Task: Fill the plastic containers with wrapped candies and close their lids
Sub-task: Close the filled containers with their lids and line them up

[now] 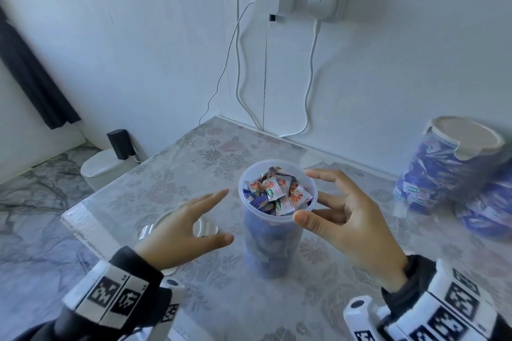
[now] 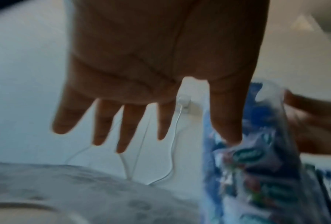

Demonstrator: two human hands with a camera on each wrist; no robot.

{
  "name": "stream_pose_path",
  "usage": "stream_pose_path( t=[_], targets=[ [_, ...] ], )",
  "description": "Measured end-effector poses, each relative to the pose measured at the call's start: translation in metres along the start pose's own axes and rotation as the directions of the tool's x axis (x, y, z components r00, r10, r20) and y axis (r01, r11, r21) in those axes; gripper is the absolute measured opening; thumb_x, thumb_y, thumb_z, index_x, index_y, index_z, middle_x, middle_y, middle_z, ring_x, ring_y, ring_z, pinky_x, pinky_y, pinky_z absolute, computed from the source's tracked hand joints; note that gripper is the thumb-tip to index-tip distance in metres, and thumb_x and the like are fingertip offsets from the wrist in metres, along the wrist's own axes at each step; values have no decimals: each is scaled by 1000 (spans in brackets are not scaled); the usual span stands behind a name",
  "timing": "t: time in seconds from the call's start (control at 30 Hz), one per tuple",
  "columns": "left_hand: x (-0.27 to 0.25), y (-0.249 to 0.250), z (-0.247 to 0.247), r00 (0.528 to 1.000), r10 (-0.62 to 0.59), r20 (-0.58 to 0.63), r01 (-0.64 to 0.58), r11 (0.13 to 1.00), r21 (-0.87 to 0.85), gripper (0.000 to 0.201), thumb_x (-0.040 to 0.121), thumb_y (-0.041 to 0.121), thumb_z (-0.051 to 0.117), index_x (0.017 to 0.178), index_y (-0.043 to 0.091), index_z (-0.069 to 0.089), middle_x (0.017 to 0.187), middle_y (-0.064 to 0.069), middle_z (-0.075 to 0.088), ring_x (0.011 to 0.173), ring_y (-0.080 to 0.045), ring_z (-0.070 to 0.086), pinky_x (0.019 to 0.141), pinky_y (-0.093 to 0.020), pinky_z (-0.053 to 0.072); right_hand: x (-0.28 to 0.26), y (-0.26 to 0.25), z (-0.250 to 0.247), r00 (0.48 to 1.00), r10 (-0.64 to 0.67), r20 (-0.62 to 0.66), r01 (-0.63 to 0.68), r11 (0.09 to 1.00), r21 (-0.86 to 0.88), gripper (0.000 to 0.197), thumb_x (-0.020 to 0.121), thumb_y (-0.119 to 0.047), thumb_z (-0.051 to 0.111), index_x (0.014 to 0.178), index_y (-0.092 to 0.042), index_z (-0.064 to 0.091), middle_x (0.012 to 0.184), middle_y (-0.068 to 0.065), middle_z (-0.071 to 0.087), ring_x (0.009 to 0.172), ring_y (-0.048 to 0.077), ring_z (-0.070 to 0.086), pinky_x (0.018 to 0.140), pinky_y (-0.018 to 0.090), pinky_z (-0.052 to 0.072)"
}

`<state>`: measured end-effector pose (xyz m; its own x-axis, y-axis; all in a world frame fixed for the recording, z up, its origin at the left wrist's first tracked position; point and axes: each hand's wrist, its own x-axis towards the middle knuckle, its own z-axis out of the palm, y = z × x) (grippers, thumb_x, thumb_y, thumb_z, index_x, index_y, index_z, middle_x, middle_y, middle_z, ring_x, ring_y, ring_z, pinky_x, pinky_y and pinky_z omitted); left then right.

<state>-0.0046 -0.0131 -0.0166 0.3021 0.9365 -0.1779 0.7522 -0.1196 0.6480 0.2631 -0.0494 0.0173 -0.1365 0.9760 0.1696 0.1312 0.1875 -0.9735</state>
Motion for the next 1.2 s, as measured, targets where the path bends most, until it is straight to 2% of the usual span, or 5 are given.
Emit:
stream_pose_path(
  t=[0.17,0.53,0.8,0.97,1.2],
  targets=[
    [-4,-29,5,917,-398,-3,331,759,561,80,83,69,42,144,47,-3,157,-11,-8,143,-37,-11,114,-52,-3,0,1,-1,1000,-3,10,3,1000,-6,59,57,-40,77,111,-39,55,103,-8,72,86,14,72,76,21,55],
    [-1,-63,8,932,-342,-123,359,918,169,78,52,56,72,123,44,43,113,1,35,104,-23,43,96,-35,36,-2,1,-4,1000,-13,19,14,996,-93,59,62,-45,73,118,-38,54,112,-5,70,86,12,71,78,25,56],
    [-3,-49,-5,907,-179,-381,74,959,-274,52,44,68,63,93,49,62,106,-2,61,89,-19,61,76,-35,52,14,-24,-13,984,-174,-25,155,924,-349,28,81,-45,67,108,-44,61,109,-25,66,103,-7,60,87,11,48],
    [-4,-13,-19,883,-54,-467,-177,882,-436,51,53,64,60,100,45,64,106,8,66,88,-7,64,66,-20,49,39,-48,-4,930,-200,308,355,704,-615,35,83,-30,71,117,-34,65,124,-21,59,117,-19,42,98,3,30],
    [-6,19,-29,864,86,-496,-377,763,-525,56,57,53,61,107,28,65,98,7,65,65,4,56,52,-7,41,62,-66,14,865,116,488,345,567,-747,32,83,-29,70,115,-29,68,125,-13,61,119,-13,45,99,23,40]
  ],
)
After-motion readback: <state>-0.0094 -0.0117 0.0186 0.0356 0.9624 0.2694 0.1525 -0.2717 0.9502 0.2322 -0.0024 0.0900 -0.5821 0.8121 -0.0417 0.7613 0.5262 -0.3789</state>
